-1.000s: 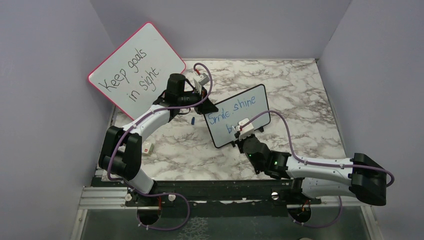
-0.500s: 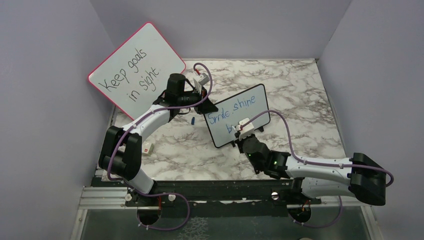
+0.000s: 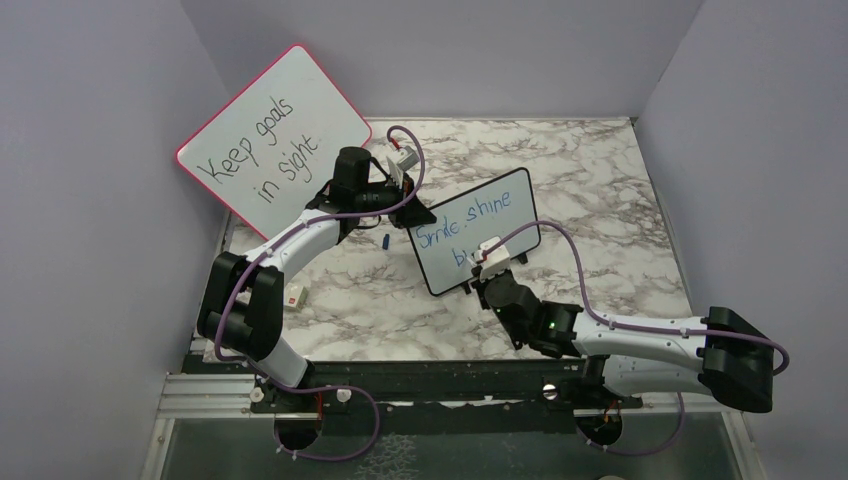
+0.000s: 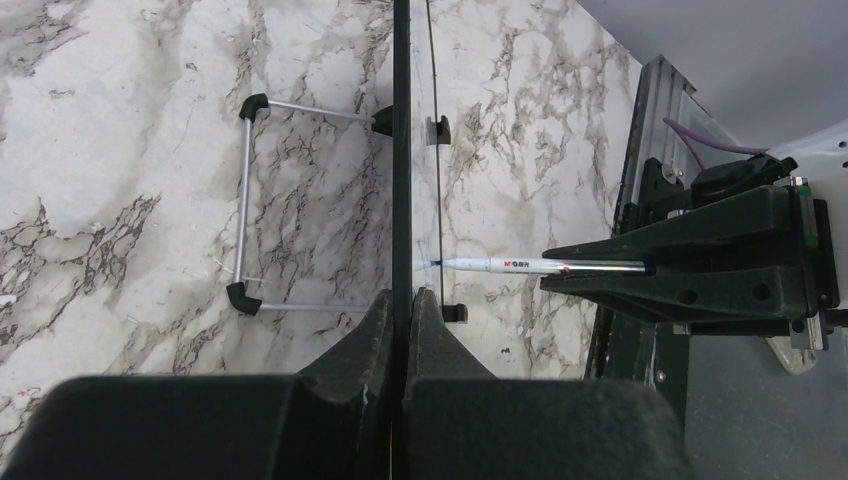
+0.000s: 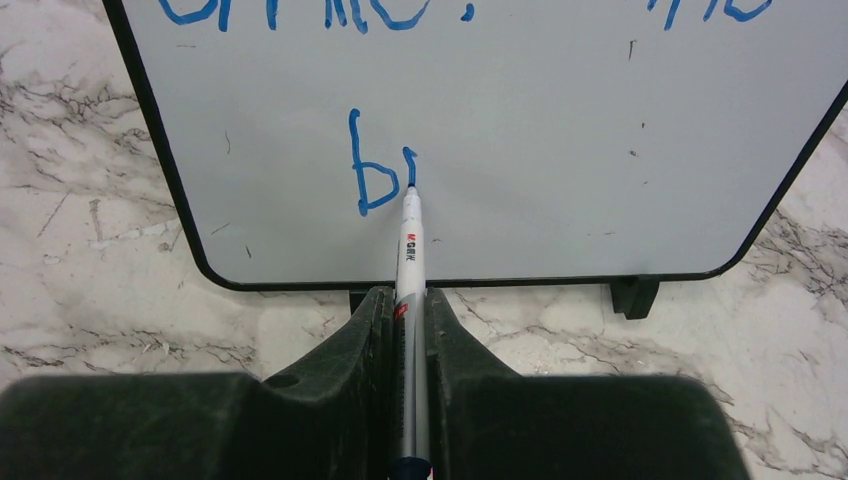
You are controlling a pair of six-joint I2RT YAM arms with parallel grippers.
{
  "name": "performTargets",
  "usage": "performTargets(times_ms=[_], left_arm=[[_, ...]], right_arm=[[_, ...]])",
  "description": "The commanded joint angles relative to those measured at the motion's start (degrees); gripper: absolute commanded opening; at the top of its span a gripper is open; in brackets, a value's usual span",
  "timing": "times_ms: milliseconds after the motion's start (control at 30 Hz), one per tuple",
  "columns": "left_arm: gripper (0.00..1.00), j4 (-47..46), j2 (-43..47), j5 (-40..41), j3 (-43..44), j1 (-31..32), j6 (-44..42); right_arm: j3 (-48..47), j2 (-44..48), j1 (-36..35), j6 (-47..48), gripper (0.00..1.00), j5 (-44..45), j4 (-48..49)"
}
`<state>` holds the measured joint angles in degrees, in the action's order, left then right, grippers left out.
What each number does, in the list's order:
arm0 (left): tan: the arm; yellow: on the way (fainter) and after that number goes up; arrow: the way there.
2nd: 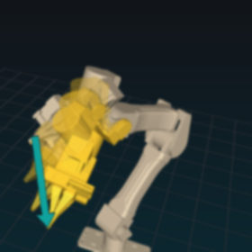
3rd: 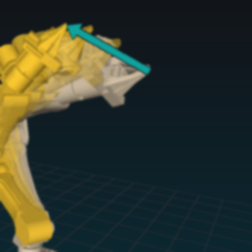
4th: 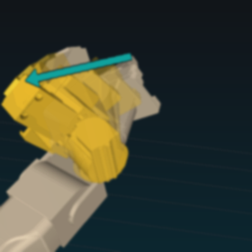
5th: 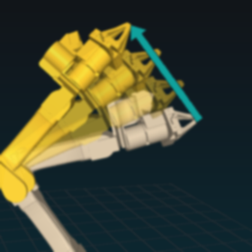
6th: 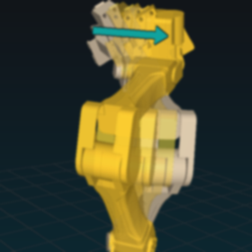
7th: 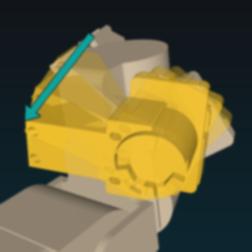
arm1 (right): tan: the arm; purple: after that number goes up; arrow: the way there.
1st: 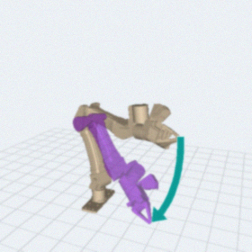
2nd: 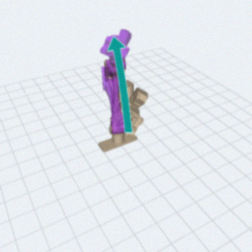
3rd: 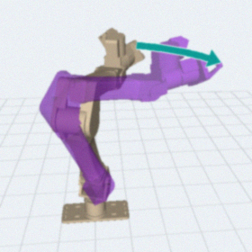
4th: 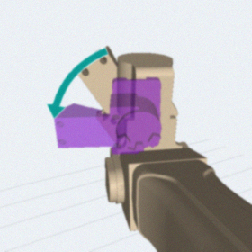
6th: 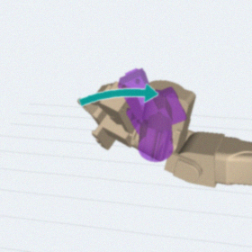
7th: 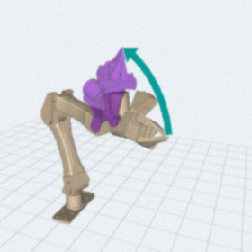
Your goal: Write a sentence on the whiteboard
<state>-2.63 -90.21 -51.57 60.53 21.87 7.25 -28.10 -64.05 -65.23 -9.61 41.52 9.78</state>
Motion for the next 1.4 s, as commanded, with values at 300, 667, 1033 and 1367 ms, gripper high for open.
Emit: performTargets(times_ms=[300, 667, 1033, 1367], left_arm=[[0.00, 3.76, -0.37, 2.36, 0.51, 0.90, -4.74], [0.00, 3.84, -0.49, 2.44, 0.73, 0.90, -4.86], [0.00, 3.99, -0.43, 2.40, 0.55, 0.90, -4.90], [0.00, 4.04, -0.33, 2.35, 0.46, 0.90, -4.92]], right_arm=[[0.30, -0.47, 0.63, -2.08, 0.01, -2.99, -3.52], [0.09, -0.02, 0.63, -3.76, 0.01, -3.26, -5.46], [0.87, 0.40, 0.59, -0.42, 0.01, -0.36, 0.65], [0.72, -0.37, 1.06, 2.72, 0.01, 0.26, 5.03]])
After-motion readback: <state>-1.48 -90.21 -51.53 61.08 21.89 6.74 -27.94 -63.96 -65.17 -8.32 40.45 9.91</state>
